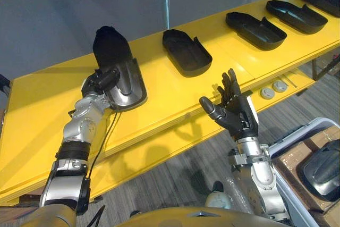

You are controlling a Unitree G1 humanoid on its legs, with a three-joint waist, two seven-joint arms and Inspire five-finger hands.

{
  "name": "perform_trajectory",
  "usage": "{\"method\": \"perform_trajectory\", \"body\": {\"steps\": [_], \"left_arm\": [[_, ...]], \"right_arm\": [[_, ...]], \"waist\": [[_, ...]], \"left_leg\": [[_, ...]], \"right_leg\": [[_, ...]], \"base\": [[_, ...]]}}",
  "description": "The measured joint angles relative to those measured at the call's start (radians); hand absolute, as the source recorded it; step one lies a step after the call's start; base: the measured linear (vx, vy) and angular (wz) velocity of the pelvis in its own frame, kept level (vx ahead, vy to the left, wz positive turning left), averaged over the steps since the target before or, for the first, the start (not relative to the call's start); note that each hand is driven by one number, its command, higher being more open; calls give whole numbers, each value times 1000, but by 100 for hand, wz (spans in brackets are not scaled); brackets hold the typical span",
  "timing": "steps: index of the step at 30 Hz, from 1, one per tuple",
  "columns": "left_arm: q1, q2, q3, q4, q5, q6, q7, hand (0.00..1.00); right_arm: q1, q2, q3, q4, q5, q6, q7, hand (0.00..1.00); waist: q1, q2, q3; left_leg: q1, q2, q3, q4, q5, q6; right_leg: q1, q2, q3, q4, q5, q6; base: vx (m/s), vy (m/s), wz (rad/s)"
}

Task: Walk over and take three plastic housings, then place them on the shelf

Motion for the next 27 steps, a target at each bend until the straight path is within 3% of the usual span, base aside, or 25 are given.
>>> {"method": "perform_trajectory", "body": {"steps": [13,17,21,24,27], "left_arm": [[-64,17,-2,132,26,0,32,100],[-92,17,-2,156,25,-4,81,100],[-94,17,-1,171,25,-49,144,100],[-93,17,1,172,28,-54,137,100],[-93,17,1,172,131,-54,71,100]], "right_arm": [[12,1,23,0,21,0,-20,100],[12,1,22,0,39,0,-22,100],[12,2,30,0,39,0,-22,100],[12,2,44,0,39,0,-23,100],[12,3,53,0,39,0,-22,100]], "waist": [[-9,8,5],[-11,8,6],[-17,5,8],[-15,3,10],[-10,-3,13]], "left_leg": [[8,16,24,37,-21,-4],[10,17,30,38,-21,-4],[11,17,32,37,-21,-4],[11,17,32,37,-21,-4],[12,17,33,37,-21,-4]], "right_leg": [[11,13,20,-28,18,-4],[11,16,25,-35,25,-4],[11,17,27,-35,26,-4],[11,17,28,-35,26,-4],[11,17,31,-35,27,-4]], "base": [[-5,3,-6],[-3,2,-4],[0,0,0],[0,0,0],[0,0,0]]}}
